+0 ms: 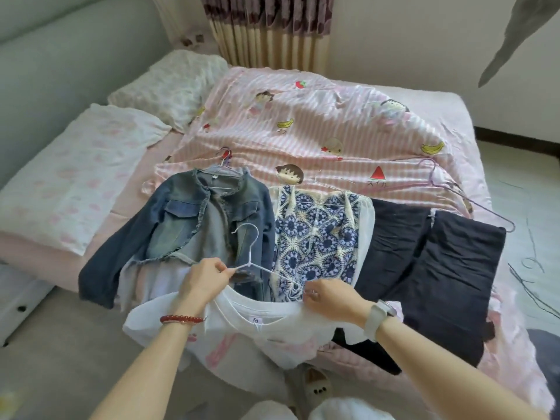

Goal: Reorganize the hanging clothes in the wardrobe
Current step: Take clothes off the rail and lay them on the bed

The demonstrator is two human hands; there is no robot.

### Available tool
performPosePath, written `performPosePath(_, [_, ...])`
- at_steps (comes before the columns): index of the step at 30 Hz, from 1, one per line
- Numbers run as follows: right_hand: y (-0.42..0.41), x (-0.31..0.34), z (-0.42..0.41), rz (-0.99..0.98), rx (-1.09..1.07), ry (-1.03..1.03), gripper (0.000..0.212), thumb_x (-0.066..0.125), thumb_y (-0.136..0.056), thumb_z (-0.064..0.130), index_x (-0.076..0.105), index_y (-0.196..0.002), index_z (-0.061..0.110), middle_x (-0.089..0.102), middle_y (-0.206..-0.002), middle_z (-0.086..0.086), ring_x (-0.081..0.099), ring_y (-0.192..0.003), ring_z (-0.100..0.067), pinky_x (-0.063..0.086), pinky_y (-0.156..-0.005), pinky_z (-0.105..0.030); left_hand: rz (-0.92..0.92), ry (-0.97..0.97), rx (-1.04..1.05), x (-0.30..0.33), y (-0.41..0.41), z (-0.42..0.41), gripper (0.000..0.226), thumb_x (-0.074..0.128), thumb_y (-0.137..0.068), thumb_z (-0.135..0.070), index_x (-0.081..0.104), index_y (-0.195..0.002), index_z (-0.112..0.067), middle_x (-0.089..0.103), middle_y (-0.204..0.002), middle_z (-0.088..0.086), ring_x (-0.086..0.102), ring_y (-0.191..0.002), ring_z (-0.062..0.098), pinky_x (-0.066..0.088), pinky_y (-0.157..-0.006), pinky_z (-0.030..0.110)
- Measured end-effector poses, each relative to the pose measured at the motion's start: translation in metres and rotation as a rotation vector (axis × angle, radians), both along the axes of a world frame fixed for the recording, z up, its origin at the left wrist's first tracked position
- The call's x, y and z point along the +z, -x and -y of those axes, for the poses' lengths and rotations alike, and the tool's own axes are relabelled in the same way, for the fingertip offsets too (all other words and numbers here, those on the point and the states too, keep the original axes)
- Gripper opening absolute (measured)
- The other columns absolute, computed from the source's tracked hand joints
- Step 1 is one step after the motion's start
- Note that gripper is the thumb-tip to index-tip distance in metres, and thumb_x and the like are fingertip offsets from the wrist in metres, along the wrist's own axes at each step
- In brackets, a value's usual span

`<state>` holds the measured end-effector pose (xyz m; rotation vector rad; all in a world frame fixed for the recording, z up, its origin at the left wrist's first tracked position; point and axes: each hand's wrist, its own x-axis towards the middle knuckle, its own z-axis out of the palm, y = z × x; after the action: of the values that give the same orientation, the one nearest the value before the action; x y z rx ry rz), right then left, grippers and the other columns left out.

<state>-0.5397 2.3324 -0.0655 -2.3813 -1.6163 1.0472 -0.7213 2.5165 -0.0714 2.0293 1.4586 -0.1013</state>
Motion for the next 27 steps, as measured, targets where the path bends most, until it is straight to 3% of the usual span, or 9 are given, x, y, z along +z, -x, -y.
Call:
performPosePath(3, [0.045,-0.013,-0.028,-0.077,0.166,0.095,0.022,0.035,-0.091,0.016,0.047,-0.073,0.01,0.05,-0.074,-0.006,0.044,-0.063,-0.019,0.036,-0.053,-0.026,-0.103,0.077,0.086,-0.011,0.053,-0.01,0.019,0.063,-0.081,-0.037,0.056,-0.065,-0.028,0.062,-0.078,-0.003,0.056,-0.078,0.019,0.041,-0.066,0.027])
performPosePath(7, [0.085,-0.026,-0.045,-0.123,0.253,0.145,0.032,0.037,-0.091,0.015,0.039,-0.059,0.018,0.05,-0.072,-0.006,0.046,-0.07,-0.022,0.038,-0.062,-0.03,-0.155,0.107,0.155,-0.017,0.104,-0.008,0.013,0.063,-0.083,-0.034,0.06,-0.075,-0.025,0.061,-0.08,-0.003,0.054,-0.074,0.017,0.04,-0.063,0.026])
performPosePath(11, [0.103,-0.023,-0.072,-0.172,0.156,0.017,0.023,0.037,-0.089,0.014,0.05,-0.072,0.006,0.052,-0.074,-0.013,0.041,-0.065,-0.025,0.033,-0.06,-0.032,-0.086,-0.149,0.286,0.0,0.118,-0.017,0.012,0.057,-0.089,-0.028,0.063,-0.087,-0.018,0.066,-0.093,0.006,0.055,-0.086,0.027,0.042,-0.076,0.032])
performPosePath(18, [0.111,-0.002,-0.137,-0.214,0.069,-0.252,0.021,0.043,-0.085,0.018,0.055,-0.068,0.013,0.06,-0.073,-0.01,0.047,-0.068,-0.029,0.044,-0.07,-0.035,0.004,-0.564,0.359,0.031,0.133,-0.052,0.012,0.059,-0.087,-0.016,0.065,-0.084,-0.006,0.067,-0.087,0.016,0.057,-0.085,0.036,0.038,-0.074,0.039])
performPosePath(21, [0.094,0.012,-0.173,-0.198,0.027,-0.368,0.024,0.046,-0.084,0.019,0.051,-0.06,0.017,0.051,-0.056,0.001,0.046,-0.064,-0.027,0.043,-0.066,-0.033,0.095,-0.687,0.398,0.047,0.112,-0.086,0.01,0.062,-0.085,-0.013,0.066,-0.083,-0.004,0.067,-0.086,0.017,0.056,-0.085,0.037,0.035,-0.074,0.04])
performPosePath(23, [0.074,0.022,-0.201,-0.192,0.004,-0.446,0.038,0.049,-0.085,0.018,0.041,-0.049,0.024,0.038,-0.045,0.007,0.039,-0.058,-0.023,0.039,-0.061,-0.032,0.148,-0.756,0.406,0.057,0.091,-0.112,0.01,0.061,-0.085,-0.013,0.066,-0.083,-0.004,0.068,-0.087,0.015,0.057,-0.086,0.036,0.035,-0.076,0.04])
performPosePath(27, [0.022,0.03,-0.258,-0.228,-0.088,-0.53,0.031,0.052,-0.084,0.018,0.046,-0.054,0.02,0.043,-0.05,0.006,0.04,-0.055,-0.018,0.039,-0.061,-0.032,0.211,-0.837,0.376,0.069,0.034,-0.176,0.013,0.06,-0.086,-0.015,0.067,-0.085,-0.004,0.068,-0.088,0.014,0.057,-0.087,0.035,0.035,-0.082,0.04])
